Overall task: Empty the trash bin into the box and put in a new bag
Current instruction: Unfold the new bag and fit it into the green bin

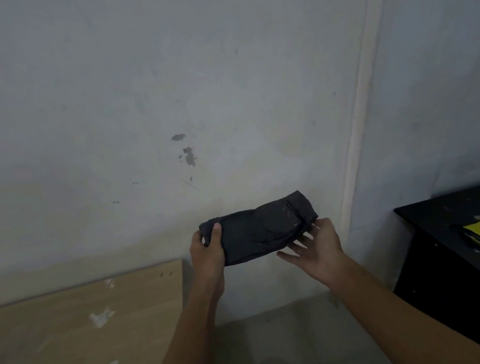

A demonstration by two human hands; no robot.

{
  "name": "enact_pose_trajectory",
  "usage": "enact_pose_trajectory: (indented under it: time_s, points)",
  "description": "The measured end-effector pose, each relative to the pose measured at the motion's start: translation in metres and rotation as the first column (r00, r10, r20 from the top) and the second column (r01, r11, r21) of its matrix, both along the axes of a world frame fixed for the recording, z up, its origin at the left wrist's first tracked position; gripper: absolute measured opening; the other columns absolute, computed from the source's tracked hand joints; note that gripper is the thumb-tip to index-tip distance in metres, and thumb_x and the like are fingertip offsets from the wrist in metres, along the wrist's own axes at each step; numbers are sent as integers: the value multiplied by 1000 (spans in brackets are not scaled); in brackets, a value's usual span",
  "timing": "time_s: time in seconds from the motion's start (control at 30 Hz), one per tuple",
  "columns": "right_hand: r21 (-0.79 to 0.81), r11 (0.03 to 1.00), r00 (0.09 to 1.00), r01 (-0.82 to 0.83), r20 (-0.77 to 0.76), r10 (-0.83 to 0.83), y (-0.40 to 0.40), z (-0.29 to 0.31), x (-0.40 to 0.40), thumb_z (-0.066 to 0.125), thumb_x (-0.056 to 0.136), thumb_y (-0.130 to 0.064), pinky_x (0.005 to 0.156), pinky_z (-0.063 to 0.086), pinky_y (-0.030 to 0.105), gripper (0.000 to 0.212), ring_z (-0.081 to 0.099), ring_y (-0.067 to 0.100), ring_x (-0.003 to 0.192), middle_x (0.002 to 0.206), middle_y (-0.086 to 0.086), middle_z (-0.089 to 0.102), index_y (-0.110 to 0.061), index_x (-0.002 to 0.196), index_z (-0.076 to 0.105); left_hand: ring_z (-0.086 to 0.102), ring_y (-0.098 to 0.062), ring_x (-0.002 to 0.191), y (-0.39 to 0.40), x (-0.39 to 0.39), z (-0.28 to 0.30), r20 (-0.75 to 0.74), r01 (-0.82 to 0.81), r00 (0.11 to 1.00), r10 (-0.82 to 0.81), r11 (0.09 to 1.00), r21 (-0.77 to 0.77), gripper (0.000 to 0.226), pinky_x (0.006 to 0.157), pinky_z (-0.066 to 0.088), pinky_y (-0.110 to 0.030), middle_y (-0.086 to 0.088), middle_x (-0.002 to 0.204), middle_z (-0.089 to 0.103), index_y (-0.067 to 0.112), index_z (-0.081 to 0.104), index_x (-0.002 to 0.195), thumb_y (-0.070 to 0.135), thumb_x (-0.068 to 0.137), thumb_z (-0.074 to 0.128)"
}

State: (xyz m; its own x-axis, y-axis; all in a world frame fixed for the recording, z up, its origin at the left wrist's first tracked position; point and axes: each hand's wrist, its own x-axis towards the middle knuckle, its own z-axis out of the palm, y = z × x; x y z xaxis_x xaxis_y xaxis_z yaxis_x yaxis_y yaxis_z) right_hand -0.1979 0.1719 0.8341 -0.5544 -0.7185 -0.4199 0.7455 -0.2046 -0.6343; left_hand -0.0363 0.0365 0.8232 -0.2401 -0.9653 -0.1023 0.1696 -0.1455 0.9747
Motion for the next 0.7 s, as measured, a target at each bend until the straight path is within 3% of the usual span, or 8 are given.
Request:
enact_pose_trajectory:
  time_s: [0.1, 0.2, 0.27, 0.3, 0.37, 0.4, 0.53, 0.7]
  points:
    - [9, 997, 992, -77, -103, 77, -2, 10, 5, 57, 91, -53, 103, 47, 65, 45, 61, 34, 118, 126, 8, 64, -23, 122, 68, 68, -27, 108, 2, -4, -4, -96, 11, 995, -1, 995, 99, 44, 95, 58, -48, -11, 128, 63, 13, 50, 136, 34, 100, 62]
    - [35, 998, 953, -48, -297, 57, -7, 9, 6, 63, 100, -34, 90, 60, 55, 29, 68, 32, 114, 127, 7, 69, -23, 126, 66, 61, -30, 117, 4, -4, -5, 82, 0, 997, -4, 999, 47, 60, 96, 56, -46, -13, 139, 54, 19, 37, 147, 36, 97, 66]
    - [21, 999, 935, -34, -352, 39, -9, 10, 4, 61, 102, -27, 86, 61, 53, 26, 70, 31, 112, 124, 7, 73, -21, 127, 67, 50, -35, 131, 8, -3, -2, 351, -26, 932, 91, 982, -188, 70, 104, 48, -47, -16, 148, 44, 23, 32, 151, 36, 93, 70]
    - [10, 999, 931, -42, -362, 43, -10, 12, 3, 62, 102, -26, 86, 61, 54, 26, 70, 31, 112, 122, 6, 74, -21, 127, 68, 45, -35, 134, 14, -2, 4, 449, -39, 866, 221, 924, -379, 68, 106, 43, -47, -14, 148, 43, 25, 38, 149, 39, 91, 71]
    - [2, 999, 921, -53, -387, 50, -12, 17, 2, 63, 102, -24, 86, 61, 55, 24, 71, 31, 111, 116, 5, 76, -21, 124, 70, 46, -26, 131, 26, -5, 20, 465, 15, 760, 455, 702, -712, 53, 105, 40, -45, -1, 140, 52, 32, 56, 131, 56, 86, 69]
    - [2, 998, 915, -56, -401, 52, -14, 19, 3, 63, 101, -24, 87, 61, 55, 23, 72, 31, 110, 115, 5, 77, -21, 123, 71, 50, -19, 125, 30, -9, 29, 477, 104, 741, 473, 621, -777, 51, 103, 40, -42, 7, 132, 57, 36, 61, 122, 67, 82, 66]
    - [9, 998, 903, -58, -425, 57, -19, 26, 5, 63, 101, -23, 90, 59, 57, 22, 72, 36, 108, 110, 9, 78, -18, 119, 74, 59, -10, 109, 41, -26, 39, 678, 453, 652, 338, 543, -707, 76, 98, 42, -37, 16, 121, 63, 35, 62, 120, 90, 68, 53]
    - [37, 998, 795, -52, -604, 64, -20, 27, 5, 58, 104, -23, 89, 62, 48, 22, 73, 22, 107, 112, -1, 78, -27, 119, 73, 68, -12, 79, 26, -33, 27, 603, 401, 726, 330, 509, -762, 29, 80, 51, -36, 12, 89, 72, 30, 70, 98, 54, 89, 58]
